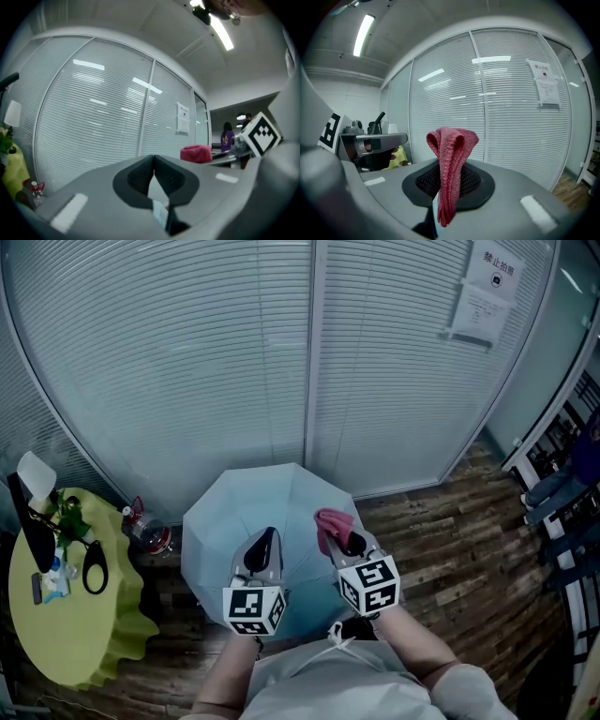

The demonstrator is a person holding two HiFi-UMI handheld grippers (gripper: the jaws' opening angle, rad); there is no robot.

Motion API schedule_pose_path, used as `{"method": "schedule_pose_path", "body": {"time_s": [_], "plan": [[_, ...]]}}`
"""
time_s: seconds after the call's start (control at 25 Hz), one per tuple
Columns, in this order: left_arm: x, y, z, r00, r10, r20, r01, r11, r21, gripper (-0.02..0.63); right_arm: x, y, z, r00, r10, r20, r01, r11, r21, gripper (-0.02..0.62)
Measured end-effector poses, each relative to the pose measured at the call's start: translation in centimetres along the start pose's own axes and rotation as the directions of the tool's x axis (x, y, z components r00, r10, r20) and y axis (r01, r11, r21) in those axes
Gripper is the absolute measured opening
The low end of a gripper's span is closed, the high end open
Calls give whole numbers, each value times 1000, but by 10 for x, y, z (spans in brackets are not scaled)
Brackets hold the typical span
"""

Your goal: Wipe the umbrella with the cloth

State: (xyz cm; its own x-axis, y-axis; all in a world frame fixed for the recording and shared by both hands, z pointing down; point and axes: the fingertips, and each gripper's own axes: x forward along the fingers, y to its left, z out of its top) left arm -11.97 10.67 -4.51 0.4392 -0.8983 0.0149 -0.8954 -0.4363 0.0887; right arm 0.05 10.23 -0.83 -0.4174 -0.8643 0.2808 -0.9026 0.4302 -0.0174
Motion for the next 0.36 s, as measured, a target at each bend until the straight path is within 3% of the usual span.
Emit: {"method": "schedule_pose_path", "body": {"time_s": [0.36], "plan": [[-3, -5, -3, 1000, 1, -15, -1, 1000, 8, 6, -8, 7, -4, 1000, -8, -3, 9, 999, 35, 52]]}}
